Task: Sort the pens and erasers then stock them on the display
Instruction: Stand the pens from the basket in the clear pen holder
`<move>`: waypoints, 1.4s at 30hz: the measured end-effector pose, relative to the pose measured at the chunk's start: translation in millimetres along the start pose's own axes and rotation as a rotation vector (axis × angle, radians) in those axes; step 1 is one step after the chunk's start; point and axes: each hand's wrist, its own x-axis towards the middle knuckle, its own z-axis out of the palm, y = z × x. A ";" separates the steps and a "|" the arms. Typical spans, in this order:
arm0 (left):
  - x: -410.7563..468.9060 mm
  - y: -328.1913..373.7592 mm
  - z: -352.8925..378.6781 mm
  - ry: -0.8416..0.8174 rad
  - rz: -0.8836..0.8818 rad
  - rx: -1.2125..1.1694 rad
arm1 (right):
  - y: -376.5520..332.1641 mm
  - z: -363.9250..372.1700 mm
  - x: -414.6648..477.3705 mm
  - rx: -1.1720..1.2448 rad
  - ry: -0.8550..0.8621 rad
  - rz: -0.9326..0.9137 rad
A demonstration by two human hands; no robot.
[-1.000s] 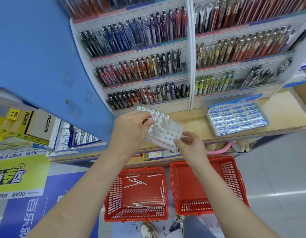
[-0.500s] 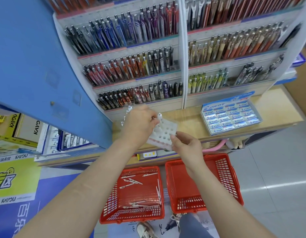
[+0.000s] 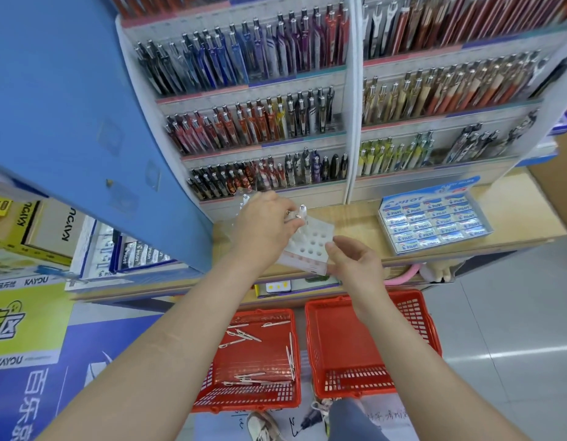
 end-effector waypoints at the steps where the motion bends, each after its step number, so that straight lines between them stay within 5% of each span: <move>1: -5.5 -2.1 -3.7 0.031 0.001 -0.038 | -3.6 -1.4 -0.4 -0.025 0.006 -0.021; 6: -50.7 -21.4 -31.7 0.201 -0.074 -0.201 | -32.7 -3.0 -18.8 -0.137 -0.049 -0.187; 12: -128.7 -73.3 -44.5 0.291 -0.368 -0.324 | -42.4 21.6 -49.9 -0.294 -0.377 -0.254; 22: -277.0 -191.8 24.6 0.119 -0.786 -0.362 | 94.0 106.9 -66.3 -0.796 -0.728 -0.195; 29: -354.5 -282.9 167.6 -0.029 -0.894 -0.401 | 277.7 140.4 -21.7 -1.043 -0.734 -0.151; 34: -379.8 -378.9 335.1 -0.220 -0.852 -0.371 | 439.7 153.1 52.2 -1.221 -0.690 -0.134; 42: -336.9 -510.9 576.0 -0.423 -0.499 -0.100 | 642.3 177.1 191.1 -1.570 -0.582 -0.232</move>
